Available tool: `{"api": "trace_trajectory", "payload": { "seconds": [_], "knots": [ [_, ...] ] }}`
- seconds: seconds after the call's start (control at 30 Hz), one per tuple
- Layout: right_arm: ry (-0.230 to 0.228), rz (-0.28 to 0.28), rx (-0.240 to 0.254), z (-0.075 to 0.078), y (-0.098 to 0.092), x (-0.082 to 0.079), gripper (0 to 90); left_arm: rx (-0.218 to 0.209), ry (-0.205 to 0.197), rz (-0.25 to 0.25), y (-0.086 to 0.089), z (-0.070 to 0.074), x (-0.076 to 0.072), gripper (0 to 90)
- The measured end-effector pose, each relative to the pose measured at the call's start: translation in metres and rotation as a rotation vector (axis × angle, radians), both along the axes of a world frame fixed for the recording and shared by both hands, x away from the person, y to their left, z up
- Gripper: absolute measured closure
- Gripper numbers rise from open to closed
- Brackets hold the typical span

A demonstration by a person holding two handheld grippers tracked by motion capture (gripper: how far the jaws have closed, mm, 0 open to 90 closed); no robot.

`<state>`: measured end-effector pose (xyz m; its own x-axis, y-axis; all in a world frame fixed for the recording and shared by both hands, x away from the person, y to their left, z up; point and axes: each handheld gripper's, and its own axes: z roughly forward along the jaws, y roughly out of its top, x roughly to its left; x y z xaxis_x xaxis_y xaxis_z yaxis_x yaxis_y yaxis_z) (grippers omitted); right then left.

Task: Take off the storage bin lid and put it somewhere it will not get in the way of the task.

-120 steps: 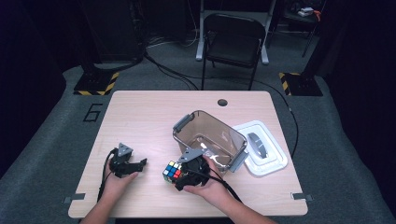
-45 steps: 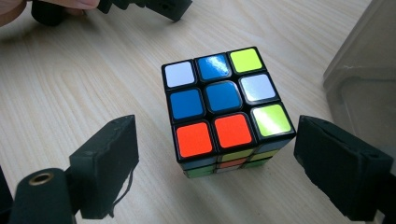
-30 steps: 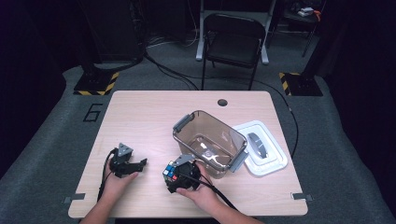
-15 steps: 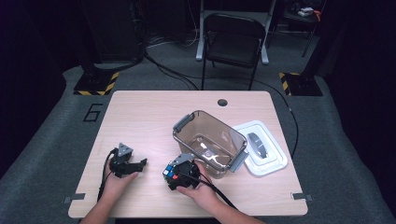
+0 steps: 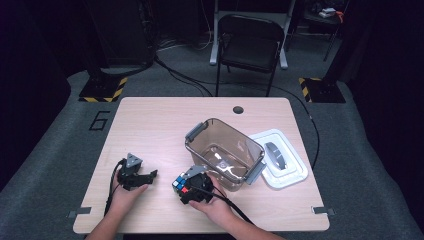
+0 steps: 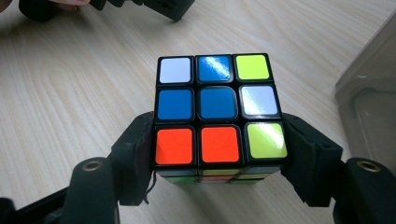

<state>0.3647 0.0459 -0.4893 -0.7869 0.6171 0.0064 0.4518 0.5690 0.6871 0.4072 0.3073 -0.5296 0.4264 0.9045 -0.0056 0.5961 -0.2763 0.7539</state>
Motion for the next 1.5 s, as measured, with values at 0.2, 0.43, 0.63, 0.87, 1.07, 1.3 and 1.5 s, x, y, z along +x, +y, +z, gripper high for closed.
{"api": "trace_trajectory", "payload": {
  "seconds": [0.2, 0.43, 0.63, 0.87, 1.07, 1.3, 1.5],
  "knots": [
    [-0.005, 0.01, -0.003, 0.001, 0.001, -0.002, 33.7, 0.0, 0.0, 0.0, 0.0, 0.0, 0.0, 22.8],
    [-0.001, 0.021, -0.005, 0.003, 0.002, -0.004, 33.7, -0.001, 0.001, 0.0, 0.0, 0.0, 0.0, 22.9],
    [0.003, 0.023, 0.0, 0.005, 0.003, -0.007, 33.8, 0.0, 0.0, 0.0, 0.0, 0.0, 0.0, 22.8],
    [-0.015, 0.039, -0.001, 0.014, 0.003, -0.01, 33.8, -0.007, 0.001, 0.004, -0.001, 0.0, 0.0, 22.8],
    [-0.011, 0.047, 0.002, 0.02, 0.003, -0.014, 33.8, -0.001, 0.0, 0.0, 0.0, 0.0, 0.0, 22.8],
    [-0.019, 0.063, 0.003, 0.028, 0.001, -0.016, 33.8, 0.0, 0.0, 0.0, 0.0, 0.0, 0.0, 22.8],
    [-0.018, 0.063, 0.007, 0.036, 0.001, -0.02, 33.8, 0.0, 0.0, -0.001, 0.0, 0.0, 0.0, 22.8]
  ]
}}
